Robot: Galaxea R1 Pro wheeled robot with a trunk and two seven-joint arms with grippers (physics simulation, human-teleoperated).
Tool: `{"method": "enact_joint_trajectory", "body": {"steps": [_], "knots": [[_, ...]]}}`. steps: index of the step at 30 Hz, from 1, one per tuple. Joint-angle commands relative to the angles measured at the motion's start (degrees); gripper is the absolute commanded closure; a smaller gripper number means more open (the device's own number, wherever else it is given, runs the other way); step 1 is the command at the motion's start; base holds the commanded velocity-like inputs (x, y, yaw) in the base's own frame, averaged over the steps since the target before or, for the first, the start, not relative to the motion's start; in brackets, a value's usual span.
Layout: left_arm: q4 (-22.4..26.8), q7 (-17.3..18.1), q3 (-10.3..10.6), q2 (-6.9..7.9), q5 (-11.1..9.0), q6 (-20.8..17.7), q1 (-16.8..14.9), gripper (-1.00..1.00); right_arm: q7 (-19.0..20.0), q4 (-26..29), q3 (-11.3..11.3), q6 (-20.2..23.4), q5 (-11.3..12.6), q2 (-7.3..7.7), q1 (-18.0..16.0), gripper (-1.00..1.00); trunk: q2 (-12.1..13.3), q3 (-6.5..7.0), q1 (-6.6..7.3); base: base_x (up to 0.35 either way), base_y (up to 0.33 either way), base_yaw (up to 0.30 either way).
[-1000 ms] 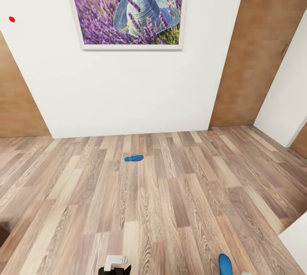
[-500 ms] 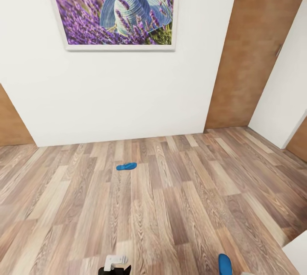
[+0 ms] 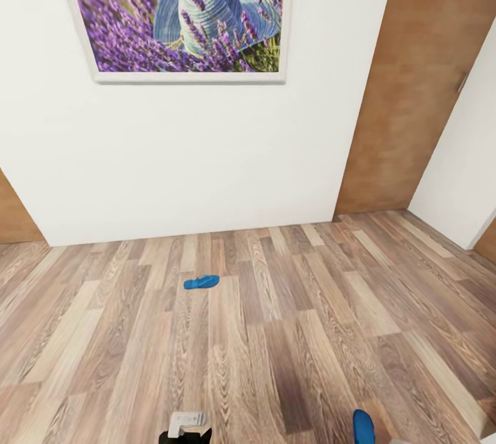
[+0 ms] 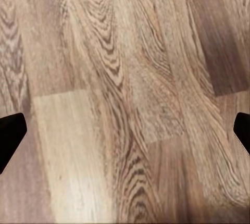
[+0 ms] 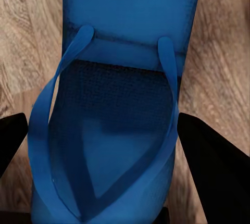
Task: In the bedroom, move the book from the bed onto either nightstand, and place the two sandals side by side next to the bed.
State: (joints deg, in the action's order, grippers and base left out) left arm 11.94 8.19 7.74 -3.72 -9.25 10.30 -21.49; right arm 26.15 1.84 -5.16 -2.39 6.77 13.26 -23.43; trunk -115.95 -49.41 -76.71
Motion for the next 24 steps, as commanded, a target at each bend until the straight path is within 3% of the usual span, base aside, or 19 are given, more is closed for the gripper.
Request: {"method": "enact_joint_trajectory", "body": {"steps": [1,12,24], "knots": [[-0.08,0.08,0.43,0.03,-0.60,0.23,-0.05,-1.00,0.31,-0.08,-0.47,-0.02,0.18,0.01,-0.04,1.00,-0.02,-0.05,-0.02,0.310,0.000,0.000],[-0.08,0.08,0.43,0.03,-0.60,0.21,-0.05,-1.00,0.31,-0.08,-0.47,-0.02,0.19,0.01,-0.04,1.00,-0.02,-0.05,-0.02,0.310,-0.026,-0.086],[-0.08,0.08,0.43,0.03,-0.60,0.19,-0.05,-1.00,0.31,-0.08,-0.47,-0.03,0.20,0.01,-0.04,1.00,-0.02,-0.05,-0.02,0.308,-0.142,-0.005]]}}
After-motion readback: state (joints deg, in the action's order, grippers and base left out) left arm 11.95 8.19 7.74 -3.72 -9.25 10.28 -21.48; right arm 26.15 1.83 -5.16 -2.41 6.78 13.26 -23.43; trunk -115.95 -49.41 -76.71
